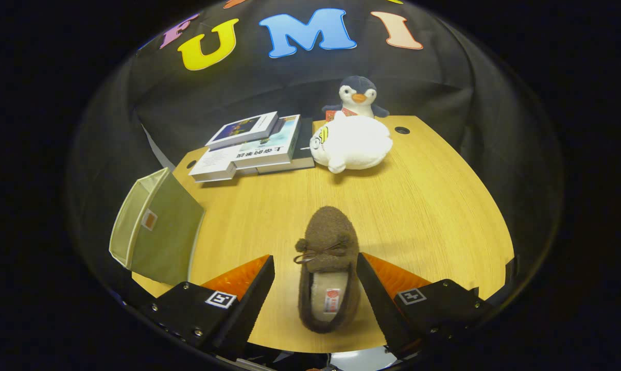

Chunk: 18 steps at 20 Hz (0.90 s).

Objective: Open the storage box then place both shoes into the box .Put the left shoe in first, then the right shoe, with the right side of both shoes facing outward in a uniform manner.

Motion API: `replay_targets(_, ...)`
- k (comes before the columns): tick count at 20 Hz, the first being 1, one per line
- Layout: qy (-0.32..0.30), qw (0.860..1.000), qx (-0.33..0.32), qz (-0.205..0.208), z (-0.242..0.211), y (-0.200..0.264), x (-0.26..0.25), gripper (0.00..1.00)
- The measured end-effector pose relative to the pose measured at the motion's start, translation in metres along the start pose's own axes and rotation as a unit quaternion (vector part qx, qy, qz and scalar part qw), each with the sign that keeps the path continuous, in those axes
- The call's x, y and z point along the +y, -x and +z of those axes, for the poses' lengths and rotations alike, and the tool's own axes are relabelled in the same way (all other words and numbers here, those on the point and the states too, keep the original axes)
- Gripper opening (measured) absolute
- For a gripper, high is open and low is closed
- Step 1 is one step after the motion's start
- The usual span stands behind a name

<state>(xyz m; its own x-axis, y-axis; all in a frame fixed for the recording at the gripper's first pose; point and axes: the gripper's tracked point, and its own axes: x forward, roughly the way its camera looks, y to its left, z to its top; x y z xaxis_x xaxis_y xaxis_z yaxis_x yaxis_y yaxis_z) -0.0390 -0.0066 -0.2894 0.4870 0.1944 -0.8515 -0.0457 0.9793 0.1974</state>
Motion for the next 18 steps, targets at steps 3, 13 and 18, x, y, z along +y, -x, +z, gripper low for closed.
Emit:
replay_targets(3, 0.007, 1.0, 0.017, -0.012, -0.013, -0.011, -0.019, 0.98)
replay_targets(13, 0.03, 0.996, 0.076, -0.025, -0.05, -0.046, -0.047, 0.93)
replay_targets(18, 0.007, 0.996, 0.094, -0.005, -0.056, -0.058, -0.039, 0.74)
